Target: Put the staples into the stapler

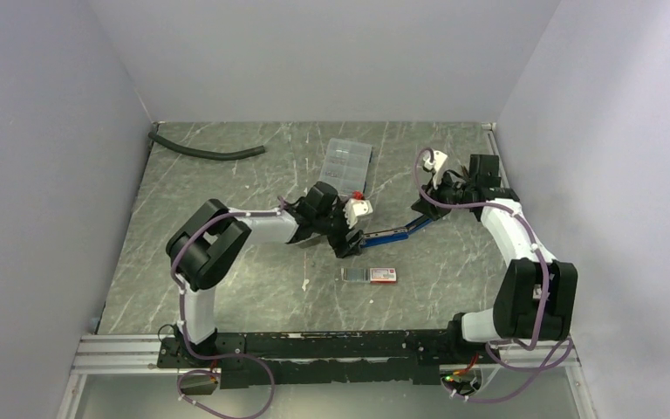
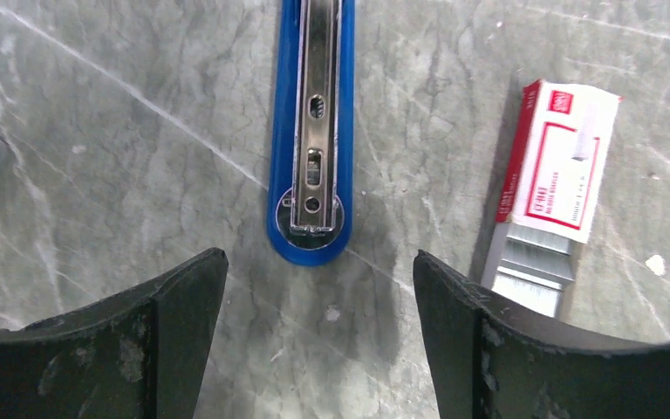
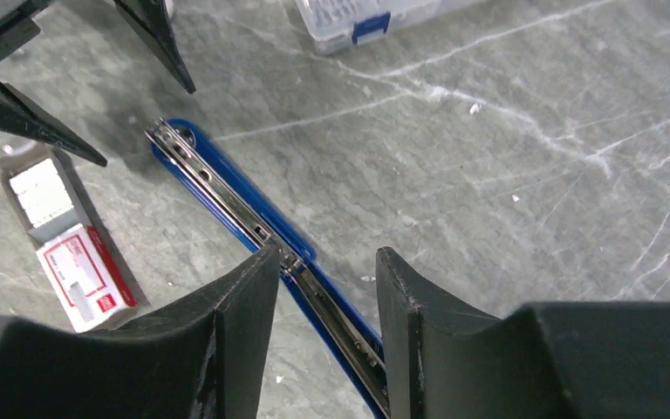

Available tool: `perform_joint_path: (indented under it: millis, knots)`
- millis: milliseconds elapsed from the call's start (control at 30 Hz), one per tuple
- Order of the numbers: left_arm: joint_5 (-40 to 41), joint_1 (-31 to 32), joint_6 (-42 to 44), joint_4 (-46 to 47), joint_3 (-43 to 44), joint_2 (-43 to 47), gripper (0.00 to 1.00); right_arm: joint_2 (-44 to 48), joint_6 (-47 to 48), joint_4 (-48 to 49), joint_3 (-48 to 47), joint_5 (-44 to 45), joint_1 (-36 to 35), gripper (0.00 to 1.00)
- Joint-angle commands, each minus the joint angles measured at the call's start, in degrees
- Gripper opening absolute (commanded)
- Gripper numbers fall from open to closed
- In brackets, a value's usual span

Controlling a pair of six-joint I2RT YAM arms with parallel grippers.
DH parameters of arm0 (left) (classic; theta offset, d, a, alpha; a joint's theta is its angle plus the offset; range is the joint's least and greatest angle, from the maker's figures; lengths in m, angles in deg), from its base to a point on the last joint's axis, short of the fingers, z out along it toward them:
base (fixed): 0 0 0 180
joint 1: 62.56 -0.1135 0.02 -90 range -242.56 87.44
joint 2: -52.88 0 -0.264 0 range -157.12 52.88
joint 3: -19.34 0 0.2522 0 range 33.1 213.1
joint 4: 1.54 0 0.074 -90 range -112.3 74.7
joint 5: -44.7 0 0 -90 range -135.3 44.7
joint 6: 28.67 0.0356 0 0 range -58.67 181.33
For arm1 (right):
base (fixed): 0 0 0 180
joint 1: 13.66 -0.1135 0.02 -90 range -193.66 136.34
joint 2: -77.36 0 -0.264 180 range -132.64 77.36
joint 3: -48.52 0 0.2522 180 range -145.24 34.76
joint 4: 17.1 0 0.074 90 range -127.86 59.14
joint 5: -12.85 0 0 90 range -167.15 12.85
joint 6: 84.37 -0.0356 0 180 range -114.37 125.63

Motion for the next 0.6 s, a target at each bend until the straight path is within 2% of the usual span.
perform_joint_path:
  millis: [0, 100, 267, 467, 567]
  knots:
    - [-2.37, 0.01, 4.24, -12.19, 6.22, 7.77, 0.84, 4.23, -4.48, -2.84, -4.35, -4.65, -0.30, 0.50]
    - [-3.68, 0.06, 9.16, -22.53, 7.89, 11.92, 0.84, 6.67, -4.66, -6.37, -3.90, -6.00, -0.38, 0.53]
    - [-8.34, 0.06, 16.22, -35.01, 6.39, 18.56, 0.78, 11.24, -2.42, -9.27, 1.17, -6.88, -3.85, 0.55]
    - [-19.26, 0.25, 18.94, -33.32, 2.87, 18.56, 0.64, 10.38, -2.56, -6.23, 6.51, -7.72, -9.17, 0.55]
    - [-21.37, 1.02, 19.57, -34.57, 5.48, 15.66, 0.55, 9.06, -2.62, -7.79, 5.76, -7.57, -9.83, 0.55]
